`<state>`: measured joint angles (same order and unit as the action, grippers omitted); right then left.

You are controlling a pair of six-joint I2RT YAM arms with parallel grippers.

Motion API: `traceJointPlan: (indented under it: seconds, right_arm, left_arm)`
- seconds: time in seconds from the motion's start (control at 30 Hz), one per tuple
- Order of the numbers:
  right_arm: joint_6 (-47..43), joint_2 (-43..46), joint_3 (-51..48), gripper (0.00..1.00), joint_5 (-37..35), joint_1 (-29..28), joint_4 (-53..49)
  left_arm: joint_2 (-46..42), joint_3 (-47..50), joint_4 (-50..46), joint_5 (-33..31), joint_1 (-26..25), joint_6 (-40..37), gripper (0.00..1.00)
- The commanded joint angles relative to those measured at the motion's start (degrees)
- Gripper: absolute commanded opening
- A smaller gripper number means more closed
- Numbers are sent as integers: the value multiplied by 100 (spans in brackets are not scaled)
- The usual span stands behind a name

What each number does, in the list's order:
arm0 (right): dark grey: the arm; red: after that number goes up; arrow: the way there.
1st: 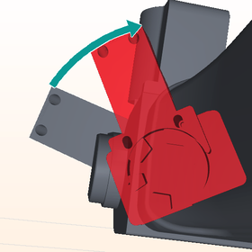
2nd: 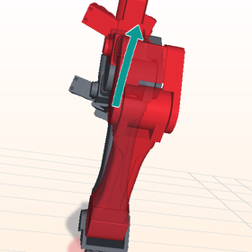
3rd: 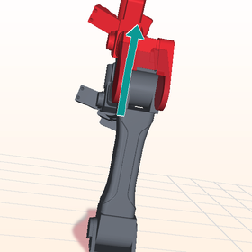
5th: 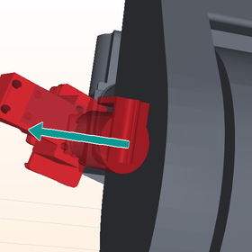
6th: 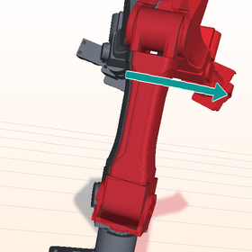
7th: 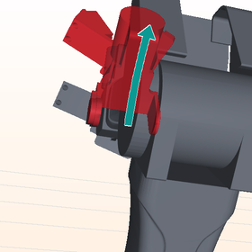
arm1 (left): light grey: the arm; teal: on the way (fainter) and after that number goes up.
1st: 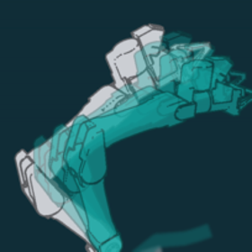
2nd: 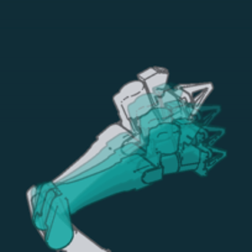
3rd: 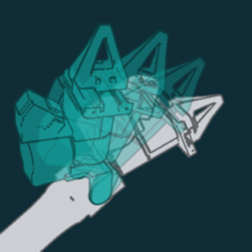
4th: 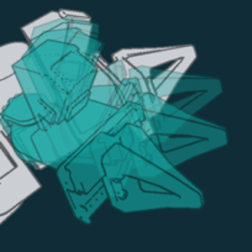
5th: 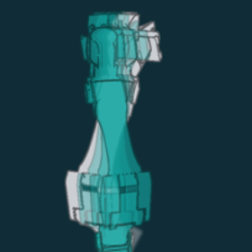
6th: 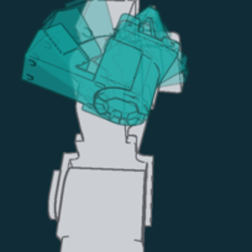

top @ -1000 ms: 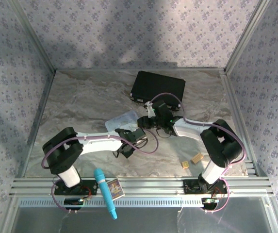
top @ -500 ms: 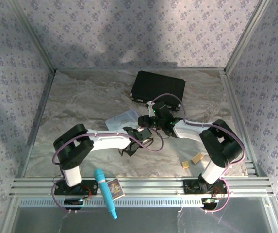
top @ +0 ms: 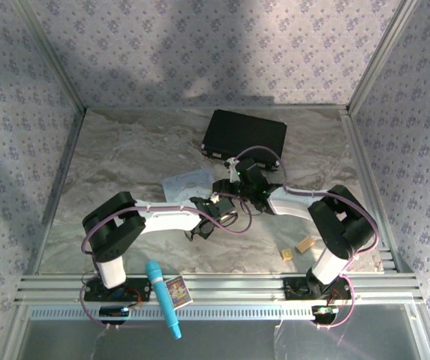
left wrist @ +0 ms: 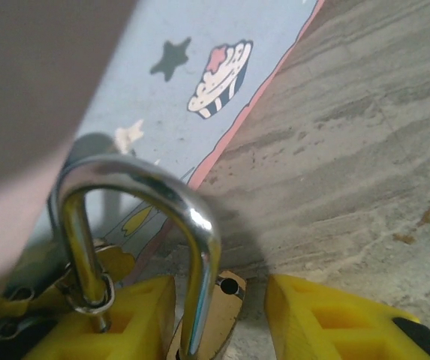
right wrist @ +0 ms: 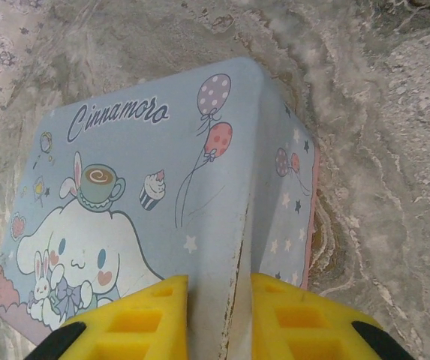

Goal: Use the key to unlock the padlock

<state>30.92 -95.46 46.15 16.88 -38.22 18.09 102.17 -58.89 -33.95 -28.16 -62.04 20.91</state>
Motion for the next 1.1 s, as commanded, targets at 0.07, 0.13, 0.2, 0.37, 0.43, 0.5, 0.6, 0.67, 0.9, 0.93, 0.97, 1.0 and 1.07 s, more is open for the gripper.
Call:
traceJointPlan:
  seconds: [0.07,0.13,0.2,0.37,0.43,0.5,0.6,0.67,0.9,0.93,0.97,1.0,1.07]
  right_arm:
    - [-111,-99,-230,24,611,-104,-1067]
    - [-126,-75,-231,24,606,-85,-1092]
    - [-128,-52,-230,24,605,-83,-1119]
    - [-138,-14,-222,24,573,-87,-1164]
    - [-147,-14,-219,24,562,-82,-1176]
    - [-157,-10,-216,24,562,-81,-1184]
    - [-172,-6,-208,24,559,-86,-1206]
    - [-194,2,-203,24,553,-85,-1216]
    - [-192,-74,-145,24,608,-77,-1184]
    - [-194,-61,-148,24,606,-74,-1185]
    - [-201,-60,-156,24,590,-76,-1183]
    - [-209,-65,-157,24,587,-73,-1185]
    - [-209,-83,-155,24,596,-67,-1184]
  left_arm:
    - [-236,325,850,-26,69,487,43]
    - [-349,440,870,2,48,625,43]
    - [-386,456,672,-128,43,795,43]
    - [-566,725,653,-17,69,906,41]
    - [-680,828,703,101,74,908,35]
    - [-799,902,642,135,111,939,34]
    - [-1006,1004,453,160,196,1041,40]
    - [-1201,1166,584,335,235,1035,41]
    - [-1433,1428,703,460,359,1077,41]
    - [-1438,1448,674,465,364,1079,42]
    - [-1445,1454,617,477,368,1082,43]
    - [-1457,1443,521,443,377,1100,43]
    - [-1484,1451,366,389,403,1157,43]
